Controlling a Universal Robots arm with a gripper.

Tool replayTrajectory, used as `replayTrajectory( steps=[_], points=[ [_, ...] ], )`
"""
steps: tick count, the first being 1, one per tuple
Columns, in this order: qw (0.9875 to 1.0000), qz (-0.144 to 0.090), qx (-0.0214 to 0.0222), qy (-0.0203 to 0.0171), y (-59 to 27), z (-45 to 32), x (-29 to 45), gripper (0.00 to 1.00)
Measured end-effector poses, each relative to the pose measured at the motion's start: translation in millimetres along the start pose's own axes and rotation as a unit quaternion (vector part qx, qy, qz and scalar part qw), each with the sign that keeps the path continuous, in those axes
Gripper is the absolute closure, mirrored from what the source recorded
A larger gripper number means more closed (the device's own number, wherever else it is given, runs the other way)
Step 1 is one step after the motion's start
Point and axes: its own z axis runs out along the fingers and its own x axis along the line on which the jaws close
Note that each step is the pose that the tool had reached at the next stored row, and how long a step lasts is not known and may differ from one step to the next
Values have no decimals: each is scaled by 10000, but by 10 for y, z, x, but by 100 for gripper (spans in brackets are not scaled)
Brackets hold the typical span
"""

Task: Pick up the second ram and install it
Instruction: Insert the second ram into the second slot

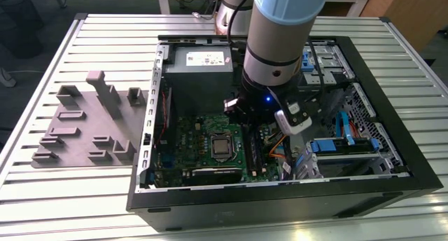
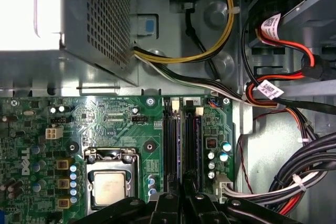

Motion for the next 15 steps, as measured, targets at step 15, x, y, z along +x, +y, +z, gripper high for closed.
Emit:
replayTrajectory(
  steps=[15],
  points=[
    [10000, 0, 1, 0, -15, 29, -4, 86]
  ],
)
